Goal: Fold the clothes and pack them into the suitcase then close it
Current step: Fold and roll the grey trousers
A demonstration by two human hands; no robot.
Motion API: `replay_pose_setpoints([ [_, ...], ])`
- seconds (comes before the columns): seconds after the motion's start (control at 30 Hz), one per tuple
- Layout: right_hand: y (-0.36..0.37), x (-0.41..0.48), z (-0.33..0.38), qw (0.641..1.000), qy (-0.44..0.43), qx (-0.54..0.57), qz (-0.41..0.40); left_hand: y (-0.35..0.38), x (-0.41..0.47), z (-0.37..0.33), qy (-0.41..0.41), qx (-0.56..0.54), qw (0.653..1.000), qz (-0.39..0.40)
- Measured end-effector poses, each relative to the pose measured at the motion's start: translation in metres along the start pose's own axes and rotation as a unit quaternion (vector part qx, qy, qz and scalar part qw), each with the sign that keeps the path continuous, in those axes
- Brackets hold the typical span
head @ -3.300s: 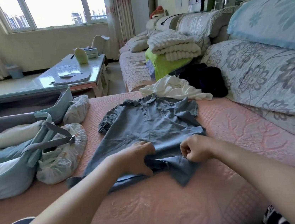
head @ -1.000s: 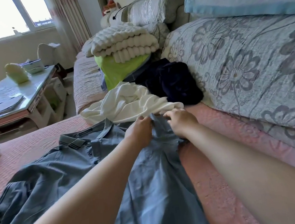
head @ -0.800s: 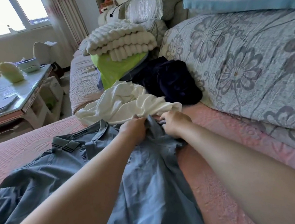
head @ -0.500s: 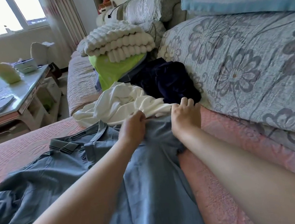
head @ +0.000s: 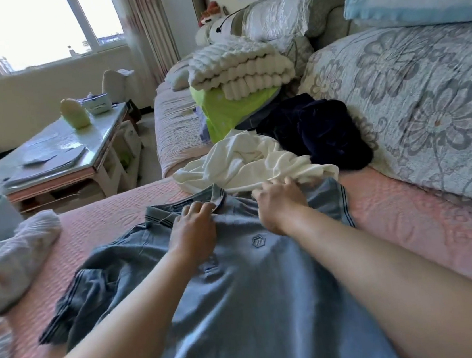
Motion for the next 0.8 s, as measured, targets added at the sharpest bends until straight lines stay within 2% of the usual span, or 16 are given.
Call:
replay_pose_setpoints([
  [0.17,0.01,0.017,0.099,0.984,-0.112,0.134,0.026,-0.015,-0.048,0.084,-0.047,0.0,0.999,-0.003],
  [0.27,0.02,0.012,0.159,0.967,-0.141,0.204,0.05,-0.024,-0.084,0.135,-0.128,-0.006,0.992,-0.005],
  [0.33,0.029,0.007,0.193,0.961,-0.155,0.222,0.061,-0.028,-0.108,0.166,-0.188,-0.007,0.982,0.021],
  [0.43,0.043,0.004,0.232,0.958,-0.164,0.221,0.078,-0.026,-0.139,0.205,-0.264,0.046,0.958,0.101],
  [0.53,0.047,0.006,0.26,0.961,-0.163,0.21,0.072,-0.02,-0.157,0.225,-0.284,0.022,0.948,0.138],
  [0.63,0.055,0.007,0.278,0.968,-0.152,0.169,0.107,-0.023,-0.158,0.226,-0.246,-0.019,0.96,0.129],
  [0.7,0.061,0.008,0.286,0.967,-0.156,0.161,0.124,-0.032,-0.154,0.224,-0.243,-0.066,0.964,0.089],
  [0.8,0.059,0.008,0.293,0.956,-0.18,0.207,0.105,-0.051,-0.15,0.232,-0.314,-0.219,0.923,-0.023],
])
Point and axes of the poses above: each hand's wrist, its own x-axis towards the middle knuckle, its own y-axis out of the palm, z = x × y, the point moved 1 cm from there along x, towards the middle knuckle, and after that the axes turned 13 degrees about x, right-handed, at the moved point
